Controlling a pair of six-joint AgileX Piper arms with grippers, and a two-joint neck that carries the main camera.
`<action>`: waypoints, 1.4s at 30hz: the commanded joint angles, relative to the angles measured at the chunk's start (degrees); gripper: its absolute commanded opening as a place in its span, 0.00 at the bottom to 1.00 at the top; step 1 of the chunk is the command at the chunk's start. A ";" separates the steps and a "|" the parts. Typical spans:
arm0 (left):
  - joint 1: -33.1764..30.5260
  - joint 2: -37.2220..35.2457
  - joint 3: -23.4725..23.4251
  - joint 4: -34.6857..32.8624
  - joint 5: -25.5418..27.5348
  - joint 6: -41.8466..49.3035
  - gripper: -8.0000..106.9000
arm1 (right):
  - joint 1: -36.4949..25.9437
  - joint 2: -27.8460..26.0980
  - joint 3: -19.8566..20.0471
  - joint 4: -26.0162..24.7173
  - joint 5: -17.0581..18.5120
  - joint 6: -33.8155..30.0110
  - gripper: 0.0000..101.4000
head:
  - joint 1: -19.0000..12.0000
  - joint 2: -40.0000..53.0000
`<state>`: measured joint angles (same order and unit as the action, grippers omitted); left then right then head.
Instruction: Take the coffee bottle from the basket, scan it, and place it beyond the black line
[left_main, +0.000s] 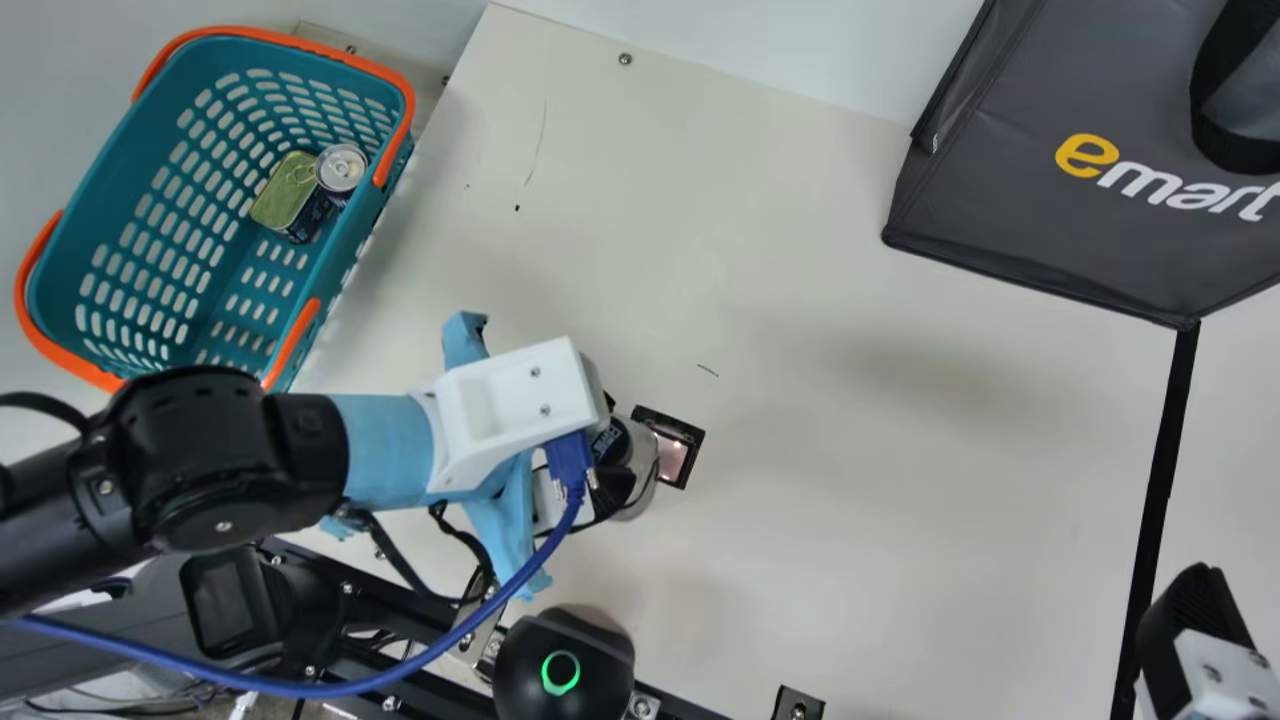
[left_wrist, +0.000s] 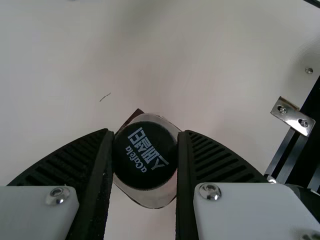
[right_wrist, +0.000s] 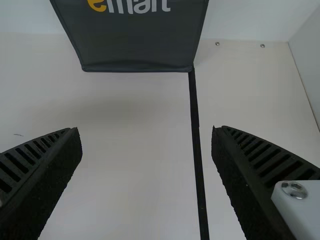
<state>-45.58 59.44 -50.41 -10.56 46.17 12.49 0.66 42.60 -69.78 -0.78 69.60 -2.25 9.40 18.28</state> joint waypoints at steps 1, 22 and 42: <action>-0.31 -0.12 0.54 0.19 -0.29 -0.29 0.16 | 0.00 0.00 0.00 0.00 0.00 0.00 0.90 | -1.48 0.14; -1.51 2.68 1.06 0.99 -4.02 -0.69 0.16 | 0.00 0.00 0.00 0.00 0.00 0.00 0.90 | -1.48 0.14; -0.77 15.25 -8.65 -0.41 -8.58 5.87 0.16 | 0.00 0.00 0.00 0.00 0.00 0.00 0.90 | -1.48 0.14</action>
<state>-46.49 73.74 -58.18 -10.90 37.71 17.95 0.66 42.60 -69.78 -0.78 69.60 -2.25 9.40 18.28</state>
